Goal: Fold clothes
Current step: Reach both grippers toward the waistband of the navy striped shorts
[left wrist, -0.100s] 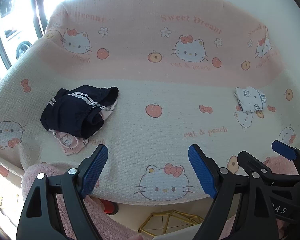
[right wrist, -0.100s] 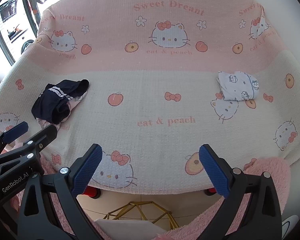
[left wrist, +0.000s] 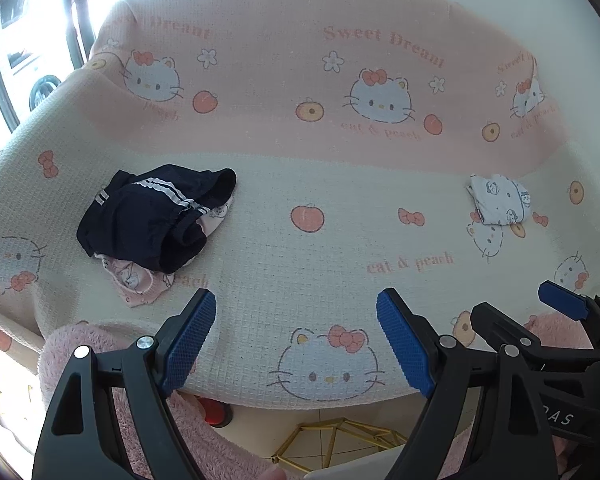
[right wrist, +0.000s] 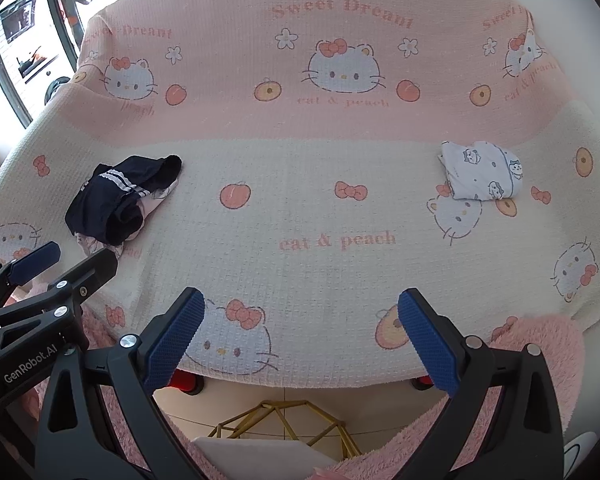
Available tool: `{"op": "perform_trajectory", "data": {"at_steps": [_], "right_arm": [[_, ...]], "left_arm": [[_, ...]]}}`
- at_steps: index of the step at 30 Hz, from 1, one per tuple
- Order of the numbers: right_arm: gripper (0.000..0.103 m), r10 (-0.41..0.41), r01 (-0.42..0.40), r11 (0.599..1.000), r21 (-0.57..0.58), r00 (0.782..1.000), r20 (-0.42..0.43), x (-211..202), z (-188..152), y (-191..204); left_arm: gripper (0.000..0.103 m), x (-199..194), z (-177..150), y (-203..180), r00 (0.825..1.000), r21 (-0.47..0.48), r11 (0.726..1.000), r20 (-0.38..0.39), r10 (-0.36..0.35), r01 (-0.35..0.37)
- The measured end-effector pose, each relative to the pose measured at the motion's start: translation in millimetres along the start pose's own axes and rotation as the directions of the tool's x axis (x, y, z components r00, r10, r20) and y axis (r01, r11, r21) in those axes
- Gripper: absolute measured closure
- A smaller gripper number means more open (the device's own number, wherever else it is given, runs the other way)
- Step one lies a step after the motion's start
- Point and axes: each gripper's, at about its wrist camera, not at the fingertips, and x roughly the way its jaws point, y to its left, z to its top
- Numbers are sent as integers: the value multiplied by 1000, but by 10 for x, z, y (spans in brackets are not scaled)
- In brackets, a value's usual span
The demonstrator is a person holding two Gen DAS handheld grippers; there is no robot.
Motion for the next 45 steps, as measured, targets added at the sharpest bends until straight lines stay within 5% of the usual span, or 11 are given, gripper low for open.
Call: {"op": "perform_trajectory", "data": {"at_steps": [4,8,16,20,23,25,29,34,38,42,45], "right_arm": [[4,30,-33,994,-105,999,-32,110,225,218],[4,57,-69,976,-207,996,-66,219,451,436],[5,211,-239,912,-333,970,-118,931,936,1195],[8,235,-289,879,-378,955,-184,1419,989,1673],[26,243,-327,866,-378,937,-253,1842,934,1944],[46,240,-340,870,-357,924,-297,2114,891,2003],[49,250,-353,890,-287,907,-340,2508,919,1982],[47,198,-290,904,-313,935,-294,2794,1154,2005],[46,167,-257,909,-329,946,-280,3091,1372,2027],[45,189,-293,893,-341,932,-308,3408,1469,2114],[90,283,-408,851,-331,887,-366,3553,1501,2198]], "left_arm": [[18,56,26,165,998,-60,996,-12,-69,68],[18,136,139,818,992,-131,984,13,-124,125],[18,588,367,1892,999,-266,964,-1,-33,31],[18,1132,372,2228,993,-349,935,-117,19,-59],[18,1536,282,2293,980,-406,912,-195,-20,-62],[18,1751,208,2239,970,-404,912,-239,-32,-69],[18,2028,88,2060,956,-351,933,-293,-25,-83],[19,2167,100,1937,958,-299,943,-279,59,-145],[57,2137,145,1867,971,-294,942,-220,97,-161],[73,2161,159,1774,975,-298,945,-208,71,-133],[78,2133,235,1764,980,-312,942,-187,66,-123]]}}
